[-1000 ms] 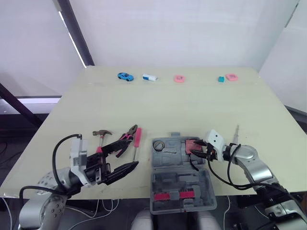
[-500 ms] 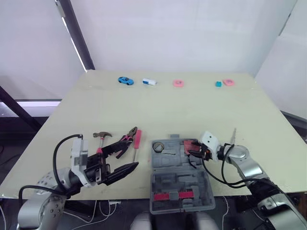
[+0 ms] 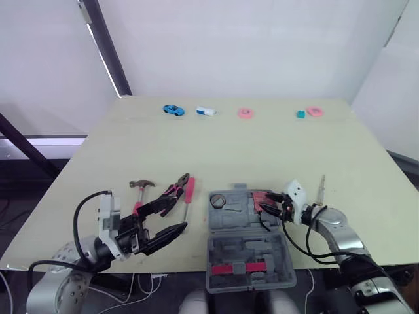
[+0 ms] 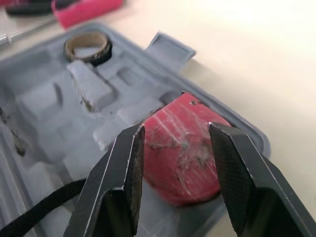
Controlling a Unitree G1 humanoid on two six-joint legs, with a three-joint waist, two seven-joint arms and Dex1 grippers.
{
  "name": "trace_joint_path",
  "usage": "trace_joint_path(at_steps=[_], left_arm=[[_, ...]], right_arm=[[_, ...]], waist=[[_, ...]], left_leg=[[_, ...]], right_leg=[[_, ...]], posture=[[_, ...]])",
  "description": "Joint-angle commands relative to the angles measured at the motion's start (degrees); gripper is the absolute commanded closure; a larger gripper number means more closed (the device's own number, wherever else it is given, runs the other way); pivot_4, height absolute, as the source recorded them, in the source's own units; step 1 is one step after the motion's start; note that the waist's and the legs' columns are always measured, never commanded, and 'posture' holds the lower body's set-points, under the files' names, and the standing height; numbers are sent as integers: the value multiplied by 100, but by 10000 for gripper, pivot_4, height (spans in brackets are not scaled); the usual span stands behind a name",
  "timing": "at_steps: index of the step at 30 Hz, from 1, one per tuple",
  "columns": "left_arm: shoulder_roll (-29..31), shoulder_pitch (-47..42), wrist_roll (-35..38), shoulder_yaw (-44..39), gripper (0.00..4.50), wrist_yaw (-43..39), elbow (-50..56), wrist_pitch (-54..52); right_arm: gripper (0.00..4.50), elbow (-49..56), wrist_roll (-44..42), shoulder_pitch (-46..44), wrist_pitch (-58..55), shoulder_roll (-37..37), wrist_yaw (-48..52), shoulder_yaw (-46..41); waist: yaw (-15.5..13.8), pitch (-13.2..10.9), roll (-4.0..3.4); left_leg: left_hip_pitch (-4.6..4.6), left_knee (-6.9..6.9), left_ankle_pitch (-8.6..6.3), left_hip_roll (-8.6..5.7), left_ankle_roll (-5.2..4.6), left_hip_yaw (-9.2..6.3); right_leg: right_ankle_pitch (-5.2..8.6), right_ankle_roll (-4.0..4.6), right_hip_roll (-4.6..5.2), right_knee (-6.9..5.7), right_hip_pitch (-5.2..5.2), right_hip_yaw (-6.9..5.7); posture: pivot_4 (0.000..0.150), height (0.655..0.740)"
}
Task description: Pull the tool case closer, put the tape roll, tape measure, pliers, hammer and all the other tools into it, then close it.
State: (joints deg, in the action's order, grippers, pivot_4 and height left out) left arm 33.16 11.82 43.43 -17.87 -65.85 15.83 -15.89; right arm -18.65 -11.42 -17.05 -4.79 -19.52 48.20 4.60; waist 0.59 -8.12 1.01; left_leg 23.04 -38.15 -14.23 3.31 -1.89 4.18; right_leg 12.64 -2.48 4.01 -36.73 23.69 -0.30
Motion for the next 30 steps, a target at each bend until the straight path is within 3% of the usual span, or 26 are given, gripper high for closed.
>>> trace_joint_path(at_steps=[1, 8, 11, 15, 19, 25, 28, 30], left_arm=[[-85, 170, -90, -129, 0, 272, -79, 42], [-158, 637, -343, -413, 0, 484, -478, 307], [-234, 1098, -429, -732, 0, 518, -770, 501], [-289, 1532, -481, -1022, 0, 493, -1010, 707], [-310, 1593, -513, -1130, 0, 514, -1203, 799], [-345, 1542, -470, -1084, 0, 707, -937, 710], [-338, 1370, -522, -1137, 0, 1101, -585, 695], [-270, 1235, -1022, -1093, 0, 1675, -389, 746]], right_arm=[[23744, 961, -422, 288, -63, -209, -127, -550], [23744, 2144, -913, 1597, -338, -969, 111, -1225], [15935, 2311, -1070, 2625, -199, -1317, 183, -1972], [943, 2393, -1295, 3551, -71, -1586, 443, -2617], [943, 2251, -1427, 3952, 31, -1713, 683, -2978], [943, 2481, -1563, 3796, -168, -1789, 713, -2922], [943, 3001, -1737, 3493, -475, -1828, 680, -2665], [943, 3350, -1889, 3213, -727, -1859, 636, -2495]], waist=[[6, -17, -21], [2, -21, -21], [-20, -23, -19], [-3, -36, 1], [2, -42, 12], [8, -44, 11], [4, -45, 11], [-2, -45, 11]], left_leg=[[2, 5, 0, -4, -1, 1], [69, 3, 1, -7, -2, 2], [72, 0, 1, -7, -1, 1], [72, 2, -5, -10, -6, -4], [70, -5, -18, 1, 18, -11], [76, -3, -19, 3, 18, -6], [78, 0, -9, 0, 0, -7], [77, -1, -7, -1, -2, -8]], right_leg=[[0, 0, -2, 0, 4, 0], [1, 0, -23, 1, 64, -12], [3, -2, -20, 2, 66, -11], [19, -29, -8, 12, 67, -8], [21, -36, -1, 10, 78, -11], [21, -36, 6, 10, 87, -11], [20, -34, 3, 9, 89, -12], [20, -33, 2, 5, 89, -12]], posture=[[1500, 7400], [1500, 7400], [1500, 7400], [1500, 7400], [1500, 7400], [1500, 7400], [1500, 7400], [1500, 7400]])
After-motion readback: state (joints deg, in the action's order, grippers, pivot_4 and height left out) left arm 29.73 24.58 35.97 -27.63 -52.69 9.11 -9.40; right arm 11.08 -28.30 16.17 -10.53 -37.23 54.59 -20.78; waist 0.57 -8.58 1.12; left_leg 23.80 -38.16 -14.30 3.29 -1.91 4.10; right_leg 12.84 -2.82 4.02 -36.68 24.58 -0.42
